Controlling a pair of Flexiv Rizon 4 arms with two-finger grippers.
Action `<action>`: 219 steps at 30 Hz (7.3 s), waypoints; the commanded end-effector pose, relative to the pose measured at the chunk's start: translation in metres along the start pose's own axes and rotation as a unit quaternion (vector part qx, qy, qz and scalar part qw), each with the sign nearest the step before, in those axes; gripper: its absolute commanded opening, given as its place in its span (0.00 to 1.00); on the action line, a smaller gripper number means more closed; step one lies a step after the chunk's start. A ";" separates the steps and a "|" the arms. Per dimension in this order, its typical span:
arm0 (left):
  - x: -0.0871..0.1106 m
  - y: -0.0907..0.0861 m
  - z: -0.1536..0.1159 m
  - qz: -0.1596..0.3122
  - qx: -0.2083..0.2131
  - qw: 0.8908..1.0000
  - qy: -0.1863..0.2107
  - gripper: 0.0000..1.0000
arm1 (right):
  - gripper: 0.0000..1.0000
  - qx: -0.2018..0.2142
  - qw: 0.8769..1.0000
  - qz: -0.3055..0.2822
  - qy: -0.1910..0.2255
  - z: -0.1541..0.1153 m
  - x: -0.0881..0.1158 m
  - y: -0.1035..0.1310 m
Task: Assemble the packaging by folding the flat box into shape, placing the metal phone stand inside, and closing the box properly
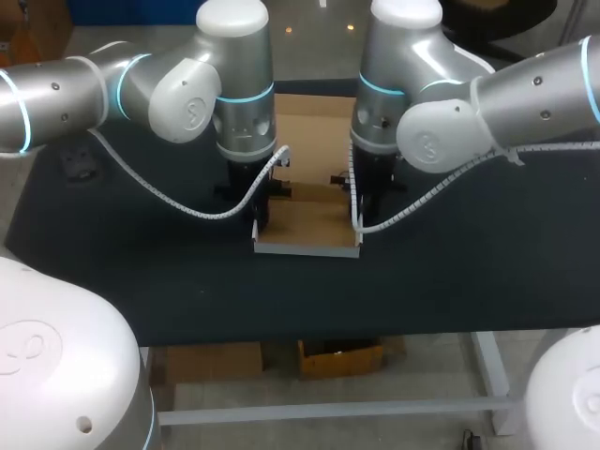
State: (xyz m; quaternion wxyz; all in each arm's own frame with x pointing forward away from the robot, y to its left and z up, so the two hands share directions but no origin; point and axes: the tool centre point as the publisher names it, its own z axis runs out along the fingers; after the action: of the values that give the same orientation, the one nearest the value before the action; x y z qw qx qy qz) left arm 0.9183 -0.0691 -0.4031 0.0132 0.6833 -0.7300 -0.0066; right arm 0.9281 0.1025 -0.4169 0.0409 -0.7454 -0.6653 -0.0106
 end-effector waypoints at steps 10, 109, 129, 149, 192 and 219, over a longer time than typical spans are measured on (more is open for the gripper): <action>-0.001 0.000 -0.001 -0.001 0.000 1.000 -0.003 0.00 | 0.09 0.002 0.999 0.021 -0.044 0.007 0.009 0.004; -0.001 0.000 -0.001 -0.001 0.000 1.000 -0.003 0.00 | 0.31 -0.074 0.995 0.070 -0.016 0.001 0.002 -0.014; -0.001 0.000 -0.001 -0.001 0.000 1.000 -0.003 0.00 | 0.30 -0.082 0.993 0.058 0.059 -0.009 0.000 -0.019; -0.001 0.000 -0.001 -0.001 0.000 1.000 -0.003 0.00 | 0.04 -0.072 0.994 0.078 0.013 -0.001 0.008 -0.017; -0.001 0.000 -0.001 -0.001 0.000 1.000 -0.003 0.00 | 0.00 -0.052 0.992 0.091 -0.075 0.015 0.001 -0.012; -0.001 0.000 -0.001 -0.001 0.000 1.000 -0.003 0.00 | 0.00 -0.081 0.977 0.130 -0.151 0.020 0.002 -0.012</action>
State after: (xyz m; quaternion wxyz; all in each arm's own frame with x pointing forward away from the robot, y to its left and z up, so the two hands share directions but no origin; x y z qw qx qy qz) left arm 0.9182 -0.0705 -0.4030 0.0126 0.6836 -0.7297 -0.0068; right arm 0.9181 0.1020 -0.4249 -0.0297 -0.7634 -0.6450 0.0191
